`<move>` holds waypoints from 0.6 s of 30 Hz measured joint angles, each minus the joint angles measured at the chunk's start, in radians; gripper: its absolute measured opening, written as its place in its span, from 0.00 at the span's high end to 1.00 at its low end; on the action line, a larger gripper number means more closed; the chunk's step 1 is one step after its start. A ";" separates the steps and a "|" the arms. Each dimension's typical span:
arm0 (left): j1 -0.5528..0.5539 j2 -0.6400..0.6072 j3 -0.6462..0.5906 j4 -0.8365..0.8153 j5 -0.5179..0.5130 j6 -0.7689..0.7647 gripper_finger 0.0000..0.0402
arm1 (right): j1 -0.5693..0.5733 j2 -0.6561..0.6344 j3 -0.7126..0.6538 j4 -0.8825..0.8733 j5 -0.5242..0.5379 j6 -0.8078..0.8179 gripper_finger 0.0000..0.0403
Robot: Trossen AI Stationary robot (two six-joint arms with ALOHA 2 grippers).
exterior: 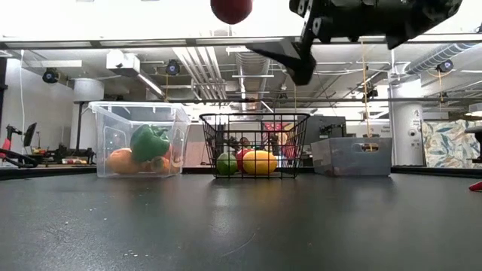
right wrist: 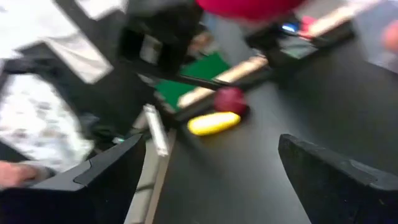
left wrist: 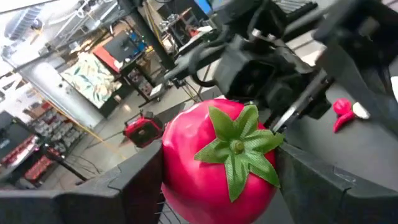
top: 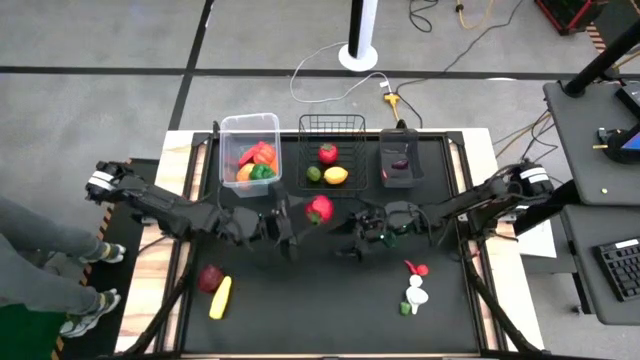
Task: Sort produce into baskets
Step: Put the tomato into the wire basket
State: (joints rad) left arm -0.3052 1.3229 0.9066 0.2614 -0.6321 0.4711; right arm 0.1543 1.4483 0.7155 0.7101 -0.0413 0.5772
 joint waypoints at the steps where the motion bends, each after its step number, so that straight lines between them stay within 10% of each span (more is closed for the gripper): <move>1: 0.017 -0.005 0.000 -0.002 0.008 -0.006 0.35 | 0.000 -0.014 0.002 -0.044 0.020 -0.001 0.11; 18: 0.502 0.102 0.109 -0.145 0.369 -0.227 0.35 | 0.000 -0.179 0.038 -0.318 0.095 -0.067 0.11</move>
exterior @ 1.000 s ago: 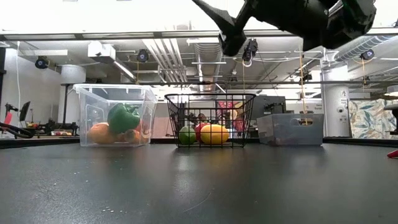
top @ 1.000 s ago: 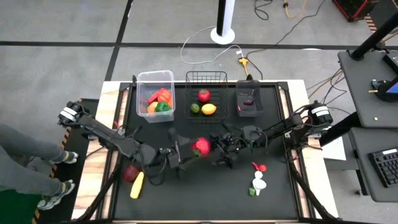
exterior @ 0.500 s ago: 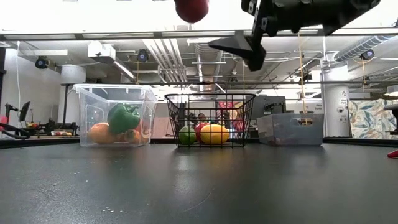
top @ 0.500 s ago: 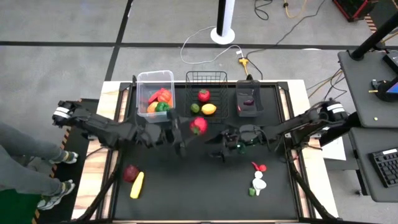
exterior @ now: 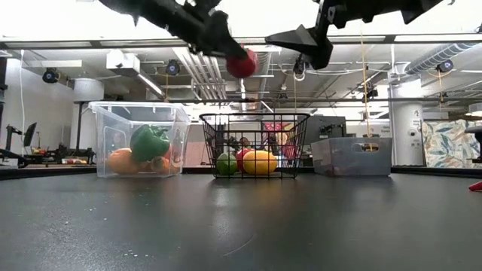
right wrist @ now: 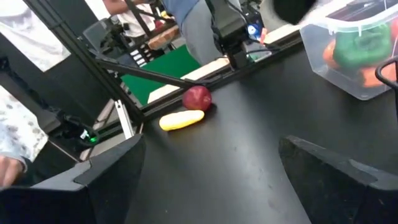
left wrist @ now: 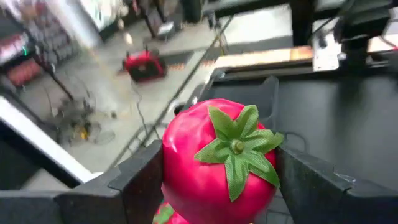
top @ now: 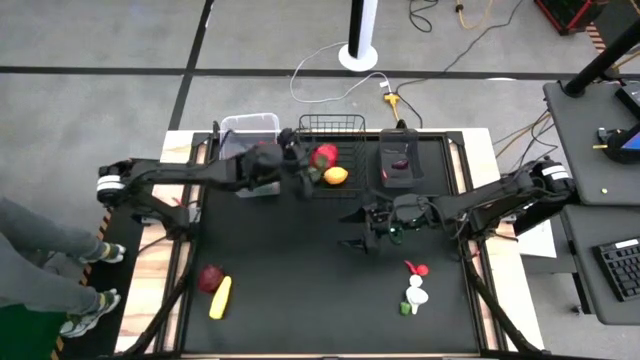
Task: Sort produce into baskets
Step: Put the tomato into the wire basket
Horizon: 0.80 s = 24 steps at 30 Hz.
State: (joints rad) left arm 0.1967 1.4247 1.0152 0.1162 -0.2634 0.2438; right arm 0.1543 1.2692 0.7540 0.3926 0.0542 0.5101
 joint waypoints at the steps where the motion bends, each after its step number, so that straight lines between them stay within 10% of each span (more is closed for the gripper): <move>1: 0.016 0.019 0.018 -0.018 0.018 -0.017 0.35 | 0.000 0.000 0.000 0.001 0.000 0.000 0.11; 24: 0.164 0.389 0.364 -0.338 0.125 -0.160 0.35 | 0.024 -0.077 0.005 -0.127 -0.006 0.004 0.11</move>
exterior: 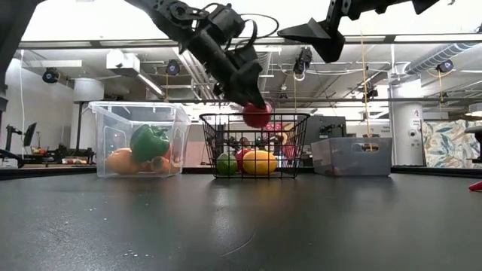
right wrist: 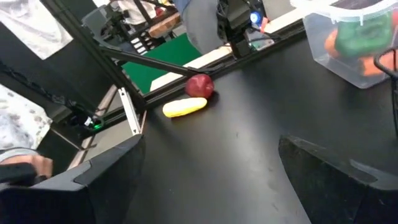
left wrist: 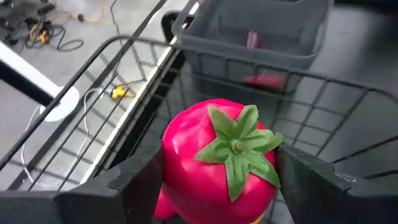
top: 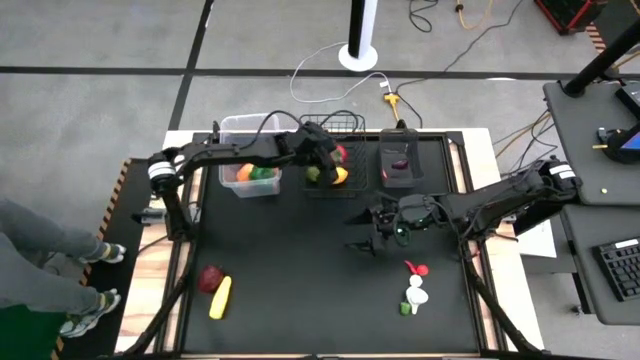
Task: Sort produce into baskets
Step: Put the tomato into the wire basket
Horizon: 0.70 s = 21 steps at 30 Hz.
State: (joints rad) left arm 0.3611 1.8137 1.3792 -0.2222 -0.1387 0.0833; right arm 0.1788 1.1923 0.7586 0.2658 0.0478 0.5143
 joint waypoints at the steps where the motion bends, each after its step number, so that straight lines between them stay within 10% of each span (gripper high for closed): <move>1: 0.005 0.003 0.000 -0.005 0.005 -0.005 0.35 | 0.001 -0.003 0.000 0.000 0.000 -0.001 0.11; 21: 0.074 0.047 0.000 -0.025 -0.026 -0.048 0.35 | 0.002 -0.012 0.000 -0.001 0.000 -0.014 0.11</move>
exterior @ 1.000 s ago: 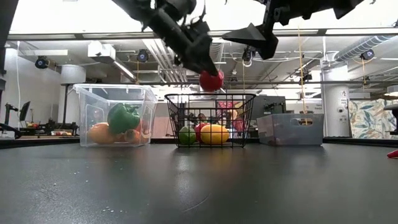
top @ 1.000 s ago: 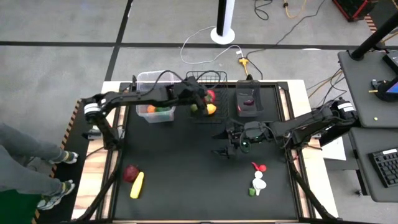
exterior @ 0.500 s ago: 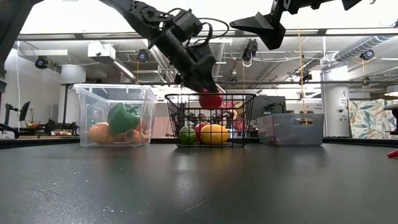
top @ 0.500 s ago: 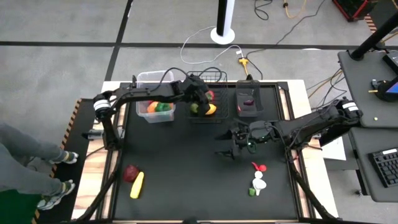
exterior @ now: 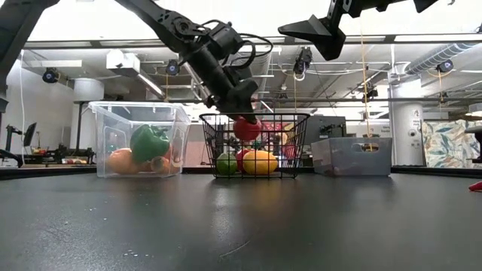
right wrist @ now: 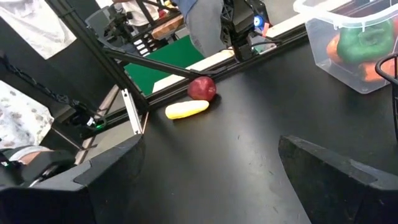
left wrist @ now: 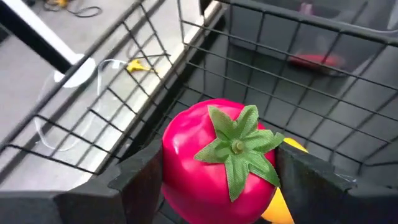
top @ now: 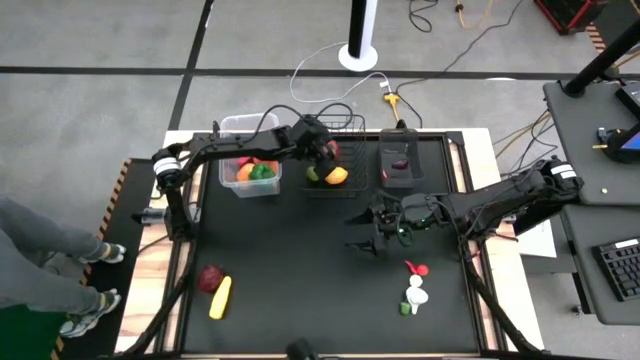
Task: Sort produce into baskets
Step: Put the tomato into the wire basket
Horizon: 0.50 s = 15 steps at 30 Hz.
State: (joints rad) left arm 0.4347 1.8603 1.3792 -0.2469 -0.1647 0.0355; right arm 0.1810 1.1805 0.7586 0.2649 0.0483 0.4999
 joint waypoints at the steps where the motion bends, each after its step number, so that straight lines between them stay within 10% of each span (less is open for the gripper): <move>1: 0.000 0.000 0.000 0.001 -0.022 -0.001 0.35 | 0.000 0.000 0.000 0.000 0.000 -0.001 0.11; 15: 0.000 0.000 -0.002 -0.008 -0.002 -0.020 0.24 | 0.000 0.000 0.000 0.000 -0.002 -0.003 0.11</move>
State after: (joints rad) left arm 0.4347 1.8603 1.3777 -0.2546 -0.1665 0.0154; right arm 0.1810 1.1805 0.7586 0.2649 0.0460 0.4969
